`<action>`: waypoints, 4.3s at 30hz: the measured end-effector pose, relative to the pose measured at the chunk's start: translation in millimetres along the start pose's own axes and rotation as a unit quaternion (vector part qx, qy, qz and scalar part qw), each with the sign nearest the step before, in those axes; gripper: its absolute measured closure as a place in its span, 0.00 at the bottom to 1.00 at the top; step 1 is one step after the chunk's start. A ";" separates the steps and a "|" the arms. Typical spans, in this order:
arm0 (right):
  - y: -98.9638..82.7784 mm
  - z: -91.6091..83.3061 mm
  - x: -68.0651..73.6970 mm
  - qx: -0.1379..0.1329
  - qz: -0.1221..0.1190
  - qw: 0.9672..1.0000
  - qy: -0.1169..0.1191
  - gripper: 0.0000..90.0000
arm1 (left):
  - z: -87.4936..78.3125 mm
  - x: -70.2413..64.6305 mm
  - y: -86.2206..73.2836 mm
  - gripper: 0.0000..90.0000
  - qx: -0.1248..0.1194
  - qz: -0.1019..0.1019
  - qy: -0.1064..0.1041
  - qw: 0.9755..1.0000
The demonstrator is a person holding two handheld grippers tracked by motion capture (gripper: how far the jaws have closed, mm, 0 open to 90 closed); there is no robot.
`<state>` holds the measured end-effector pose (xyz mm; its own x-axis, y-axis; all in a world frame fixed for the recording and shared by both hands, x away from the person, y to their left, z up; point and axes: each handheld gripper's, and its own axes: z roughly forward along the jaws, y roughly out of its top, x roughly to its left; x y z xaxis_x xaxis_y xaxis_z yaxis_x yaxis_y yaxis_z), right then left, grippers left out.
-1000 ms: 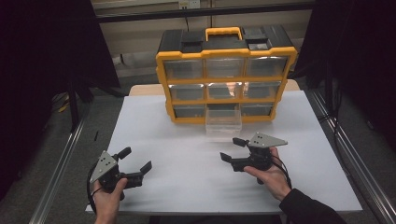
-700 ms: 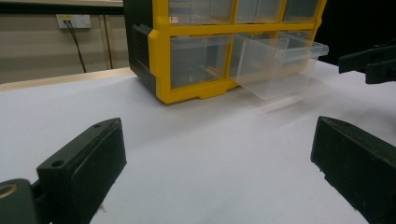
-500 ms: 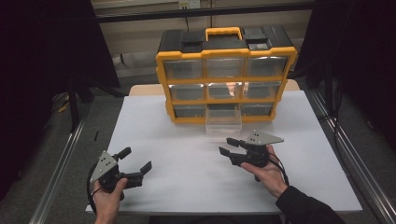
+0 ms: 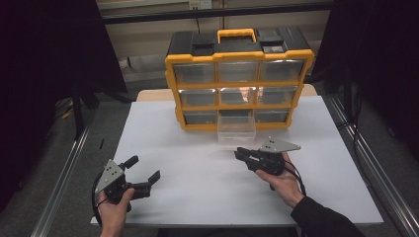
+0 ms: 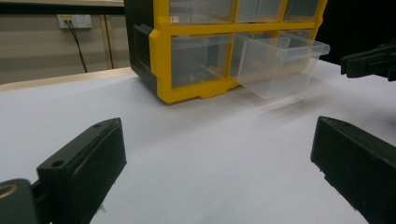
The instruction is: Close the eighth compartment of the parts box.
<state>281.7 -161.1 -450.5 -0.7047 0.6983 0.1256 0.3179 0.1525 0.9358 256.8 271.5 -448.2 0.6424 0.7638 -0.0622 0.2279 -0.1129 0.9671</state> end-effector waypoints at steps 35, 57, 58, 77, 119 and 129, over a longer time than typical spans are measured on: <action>-3.2 29.2 -22.4 0.023 -0.006 1.000 -0.016 1.00 | -0.2 -0.8 0.3 0.03 -0.002 -0.001 -0.002 1.000; 0.1 44.1 -32.1 0.022 0.002 0.999 -0.034 1.00 | -1.2 -0.4 0.9 0.04 -0.004 0.005 -0.004 1.000; -0.2 44.6 -32.8 0.023 0.000 0.999 -0.036 1.00 | -1.1 -0.6 0.9 0.04 -0.006 0.003 -0.004 1.000; 0.6 50.6 -33.9 0.018 -0.002 0.999 -0.043 1.00 | -0.9 -1.0 1.1 0.04 -0.004 0.002 -0.007 1.000; 7.0 60.1 -45.4 0.005 0.008 0.998 -0.065 1.00 | -1.2 -1.2 1.5 0.04 -0.009 -0.002 -0.007 1.000; 9.1 64.7 -48.2 0.007 0.010 0.998 -0.066 1.00 | -1.2 -0.7 1.4 0.04 -0.008 -0.001 -0.008 1.000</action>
<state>359.7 -148.1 -469.3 -0.6090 0.7870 0.0991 0.3410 0.1470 0.9285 255.7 271.6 -446.5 0.6532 0.7542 -0.0671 0.2167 -0.1013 0.9710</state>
